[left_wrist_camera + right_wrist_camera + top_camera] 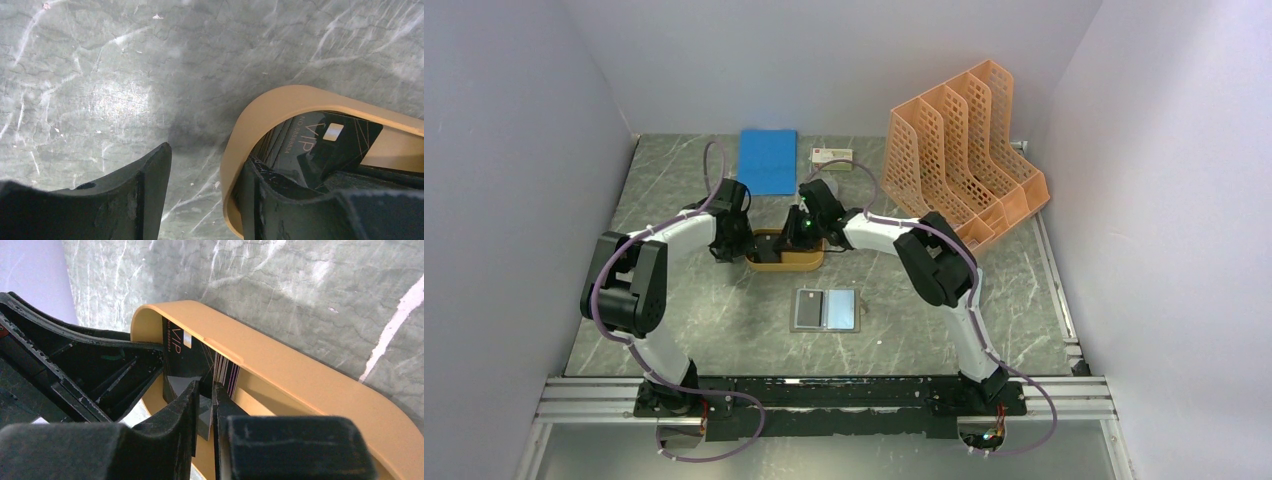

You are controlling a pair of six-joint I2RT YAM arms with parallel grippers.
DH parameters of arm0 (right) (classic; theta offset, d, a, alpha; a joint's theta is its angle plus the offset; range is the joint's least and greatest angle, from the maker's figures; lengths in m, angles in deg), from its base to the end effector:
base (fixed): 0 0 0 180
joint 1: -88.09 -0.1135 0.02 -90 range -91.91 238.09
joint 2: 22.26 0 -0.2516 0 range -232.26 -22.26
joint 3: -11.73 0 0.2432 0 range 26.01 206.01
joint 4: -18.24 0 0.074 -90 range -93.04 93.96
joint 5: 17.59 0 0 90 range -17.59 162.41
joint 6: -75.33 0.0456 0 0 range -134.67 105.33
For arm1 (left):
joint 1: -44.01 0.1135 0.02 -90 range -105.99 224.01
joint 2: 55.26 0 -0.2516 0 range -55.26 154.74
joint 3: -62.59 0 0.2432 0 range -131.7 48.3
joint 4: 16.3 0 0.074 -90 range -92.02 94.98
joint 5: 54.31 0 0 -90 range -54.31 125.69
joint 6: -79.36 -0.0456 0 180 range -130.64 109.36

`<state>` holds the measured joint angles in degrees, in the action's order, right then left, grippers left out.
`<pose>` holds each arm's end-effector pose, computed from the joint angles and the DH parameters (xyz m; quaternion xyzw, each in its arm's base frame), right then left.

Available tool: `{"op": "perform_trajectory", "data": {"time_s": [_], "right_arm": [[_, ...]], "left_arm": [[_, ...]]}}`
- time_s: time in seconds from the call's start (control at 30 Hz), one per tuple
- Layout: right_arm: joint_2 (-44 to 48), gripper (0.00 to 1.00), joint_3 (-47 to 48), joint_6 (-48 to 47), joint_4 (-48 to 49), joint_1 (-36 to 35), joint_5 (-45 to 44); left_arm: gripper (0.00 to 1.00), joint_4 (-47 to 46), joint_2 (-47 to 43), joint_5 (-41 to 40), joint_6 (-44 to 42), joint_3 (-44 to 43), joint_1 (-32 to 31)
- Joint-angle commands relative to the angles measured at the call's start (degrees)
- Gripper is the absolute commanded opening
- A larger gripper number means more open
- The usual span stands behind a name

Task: Put the credit cards into the card holder
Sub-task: Pick up the credit card from the storage box.

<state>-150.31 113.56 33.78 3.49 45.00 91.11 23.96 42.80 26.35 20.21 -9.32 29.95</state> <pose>0.3418 0.3398 0.1273 -0.0254 0.8999 0.3965 0.1797 0.3134 -0.0709 0.1464 -0.1589 0.9628 -0.0042 0.2187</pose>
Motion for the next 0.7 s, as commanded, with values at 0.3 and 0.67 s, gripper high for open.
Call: {"op": "perform_trajectory", "data": {"time_s": [0.3,0.67], "right_arm": [[3.68,0.00,-6.72,3.03,2.57,1.60,2.23],[8.91,0.00,-10.20,8.38,6.20,2.37,4.41]], "left_arm": [[0.53,1.10,0.99,-0.96,0.35,0.15,1.58],[0.53,1.03,0.42,-1.04,0.61,0.32,1.85]]}}
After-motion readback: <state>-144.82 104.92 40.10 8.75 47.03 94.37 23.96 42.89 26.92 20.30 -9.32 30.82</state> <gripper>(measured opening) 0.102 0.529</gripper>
